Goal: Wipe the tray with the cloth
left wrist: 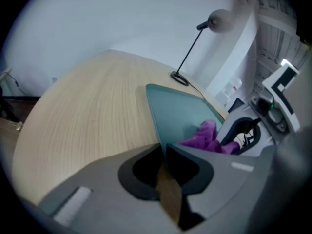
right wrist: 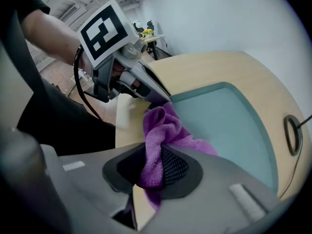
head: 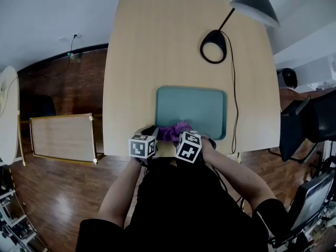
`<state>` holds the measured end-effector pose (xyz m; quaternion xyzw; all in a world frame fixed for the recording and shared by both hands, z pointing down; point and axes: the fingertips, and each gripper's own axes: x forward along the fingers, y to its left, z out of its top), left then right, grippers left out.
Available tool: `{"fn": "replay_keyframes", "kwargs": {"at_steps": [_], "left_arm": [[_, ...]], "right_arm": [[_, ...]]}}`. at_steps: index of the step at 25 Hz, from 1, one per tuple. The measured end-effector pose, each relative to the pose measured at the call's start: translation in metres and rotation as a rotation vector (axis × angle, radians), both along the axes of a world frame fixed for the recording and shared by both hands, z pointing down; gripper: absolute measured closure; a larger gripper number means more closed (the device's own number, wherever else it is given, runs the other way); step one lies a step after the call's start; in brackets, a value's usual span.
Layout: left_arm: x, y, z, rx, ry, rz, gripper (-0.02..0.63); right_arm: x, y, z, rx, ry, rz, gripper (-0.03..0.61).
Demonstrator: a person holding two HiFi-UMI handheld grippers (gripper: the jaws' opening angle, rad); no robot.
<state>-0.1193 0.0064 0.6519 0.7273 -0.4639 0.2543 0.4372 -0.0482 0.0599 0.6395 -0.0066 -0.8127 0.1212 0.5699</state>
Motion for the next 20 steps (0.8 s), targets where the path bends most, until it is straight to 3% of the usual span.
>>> {"fn": "replay_keyframes", "kwargs": {"at_steps": [4, 13, 17, 20], "left_arm": [[0.002, 0.002, -0.001, 0.002, -0.006, 0.008, 0.554], [0.004, 0.004, -0.003, -0.018, 0.029, 0.007, 0.554], [0.006, 0.003, -0.004, -0.017, 0.036, 0.008, 0.554], [0.006, 0.003, -0.006, -0.016, 0.038, 0.015, 0.554]], "right_arm": [[-0.002, -0.02, -0.002, 0.022, -0.015, 0.022, 0.5], [0.019, -0.153, 0.014, 0.047, -0.013, 0.305, 0.5], [0.023, -0.204, 0.007, 0.158, 0.025, 0.283, 0.5], [0.021, -0.218, -0.002, 0.191, 0.054, 0.233, 0.5]]}}
